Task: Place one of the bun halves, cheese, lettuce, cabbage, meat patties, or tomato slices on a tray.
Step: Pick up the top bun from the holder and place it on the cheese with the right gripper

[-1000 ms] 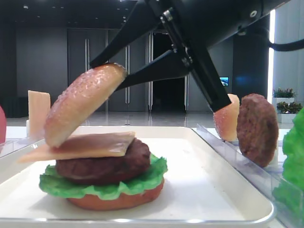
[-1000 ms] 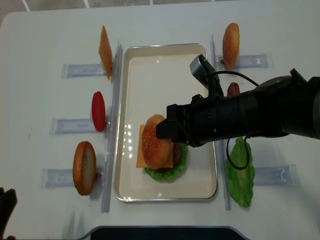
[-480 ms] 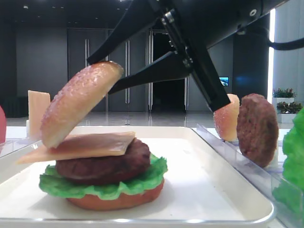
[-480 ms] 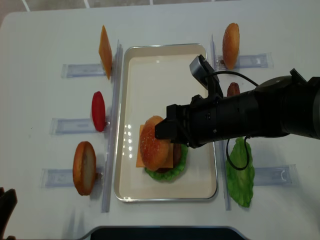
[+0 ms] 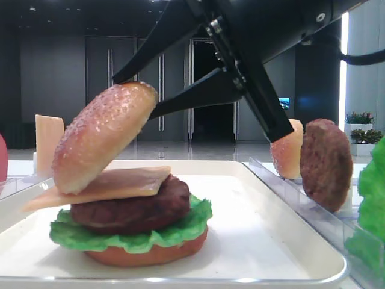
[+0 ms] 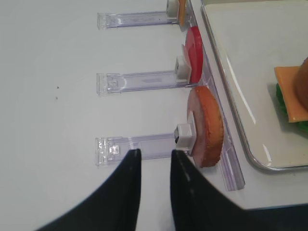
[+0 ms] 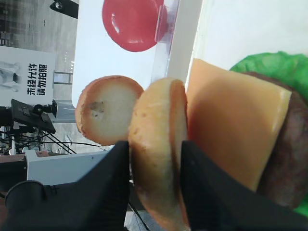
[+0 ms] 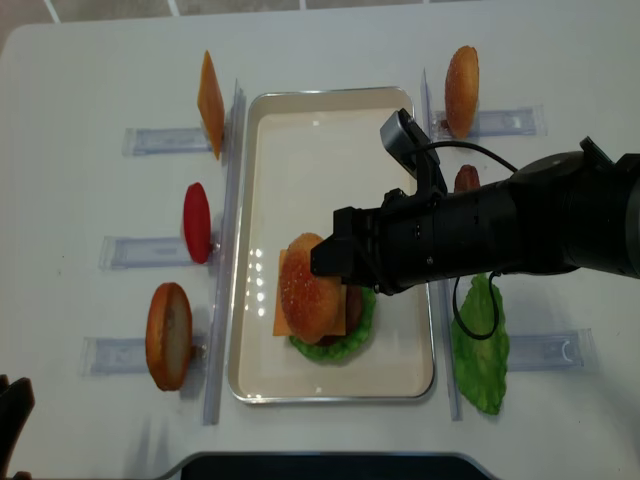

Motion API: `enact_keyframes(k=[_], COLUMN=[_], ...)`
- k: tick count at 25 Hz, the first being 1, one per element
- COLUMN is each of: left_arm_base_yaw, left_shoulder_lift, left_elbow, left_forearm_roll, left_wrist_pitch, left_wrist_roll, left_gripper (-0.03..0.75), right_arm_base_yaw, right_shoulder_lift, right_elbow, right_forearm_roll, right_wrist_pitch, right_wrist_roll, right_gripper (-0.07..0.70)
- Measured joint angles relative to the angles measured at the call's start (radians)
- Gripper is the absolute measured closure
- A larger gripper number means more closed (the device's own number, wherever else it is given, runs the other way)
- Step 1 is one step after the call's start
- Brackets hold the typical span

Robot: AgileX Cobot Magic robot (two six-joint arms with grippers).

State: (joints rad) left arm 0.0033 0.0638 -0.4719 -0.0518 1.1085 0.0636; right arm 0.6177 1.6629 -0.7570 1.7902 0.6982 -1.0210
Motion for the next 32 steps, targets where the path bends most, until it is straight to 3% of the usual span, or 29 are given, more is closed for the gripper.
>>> enact_keyframes(k=[8, 25, 32], left_arm_base_yaw=[0.000, 0.000, 0.000], left_shoulder_lift=[0.000, 0.000, 0.000], left_elbow=[0.000, 0.000, 0.000], left_forearm_roll=[0.000, -0.010, -0.015], left_wrist_pitch=[0.000, 0.000, 0.000], left_wrist_roll=[0.000, 0.000, 0.000], left_gripper=[0.557, 0.557, 0.557], right_arm_base_yaw=[0.000, 0.000, 0.000], right_shoulder_lift=[0.000, 0.000, 0.000], right_elbow=[0.000, 0.000, 0.000], right_forearm_roll=[0.000, 0.000, -0.002], right_wrist_pitch=[-0.012, -0.031, -0.055], right_wrist_roll=[0.005, 0.014, 0.015], right_gripper=[0.325, 0.146, 0.136])
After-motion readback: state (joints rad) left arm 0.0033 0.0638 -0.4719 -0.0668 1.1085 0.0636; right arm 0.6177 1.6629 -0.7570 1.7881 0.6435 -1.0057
